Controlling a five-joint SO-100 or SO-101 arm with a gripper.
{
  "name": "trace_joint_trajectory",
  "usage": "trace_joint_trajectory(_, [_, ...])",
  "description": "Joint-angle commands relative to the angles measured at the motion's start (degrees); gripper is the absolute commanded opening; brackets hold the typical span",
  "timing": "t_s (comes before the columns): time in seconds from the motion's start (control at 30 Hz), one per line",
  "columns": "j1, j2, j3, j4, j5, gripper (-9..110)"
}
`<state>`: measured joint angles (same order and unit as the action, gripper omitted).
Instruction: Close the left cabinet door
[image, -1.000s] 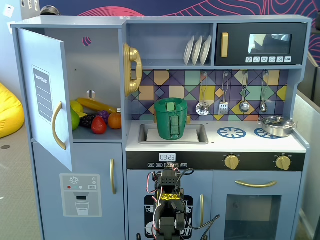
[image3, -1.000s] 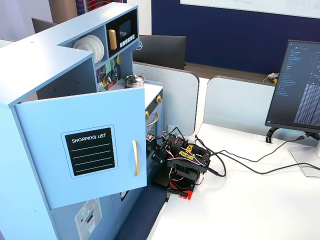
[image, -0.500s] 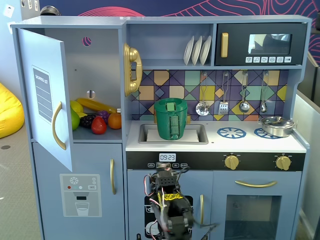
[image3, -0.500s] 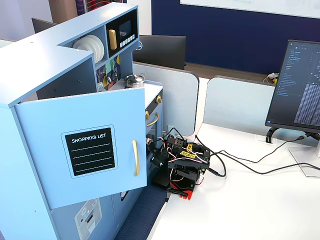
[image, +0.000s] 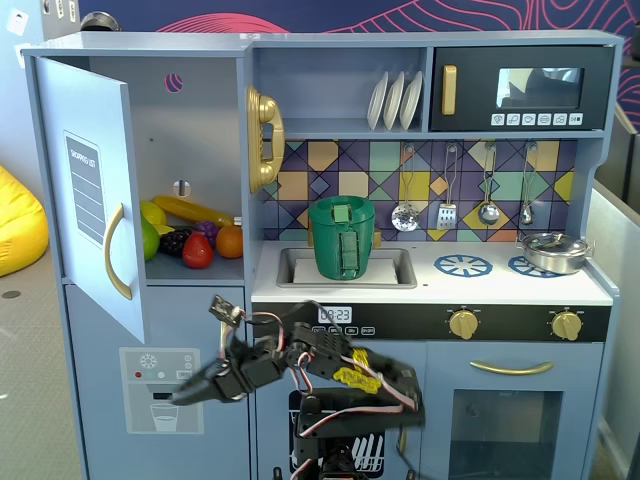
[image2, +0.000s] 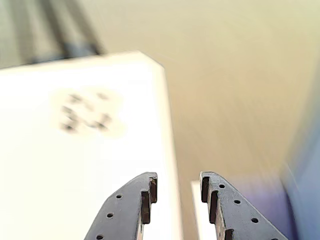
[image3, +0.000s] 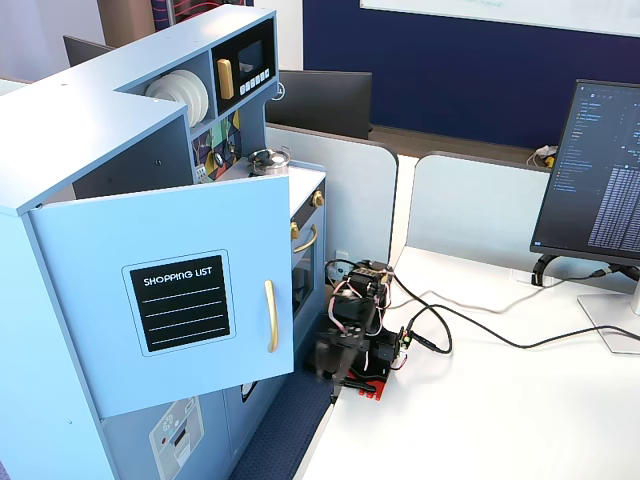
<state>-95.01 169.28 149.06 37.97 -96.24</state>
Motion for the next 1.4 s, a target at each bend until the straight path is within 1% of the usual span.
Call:
trace_joint_trajectory(0.0, [-8.7,-15.4,-11.8,-17.7,-3.5,0])
trace_joint_trajectory(0.13, [-9.1,-29.4,-22.4,-22.8,-5.4,0])
trace_joint_trajectory(0.33, [-4.3,-49.2,-41.6,-26.7,-7.2,0])
trace_joint_trajectory(0.57, [0.8,-61.6,-54.2,-28.8,-8.4,0])
trace_joint_trajectory(0.7, [2.9,-61.9,-53.3,-28.8,-8.9,0])
trace_joint_trajectory(0.9, [7.8,-57.6,-47.9,-28.6,-10.0,0])
trace_joint_trajectory(1.13, [16.9,-52.6,-42.6,-27.5,-10.7,0])
trace_joint_trajectory(1.37, [29.3,-49.2,-39.6,-27.9,-13.7,0])
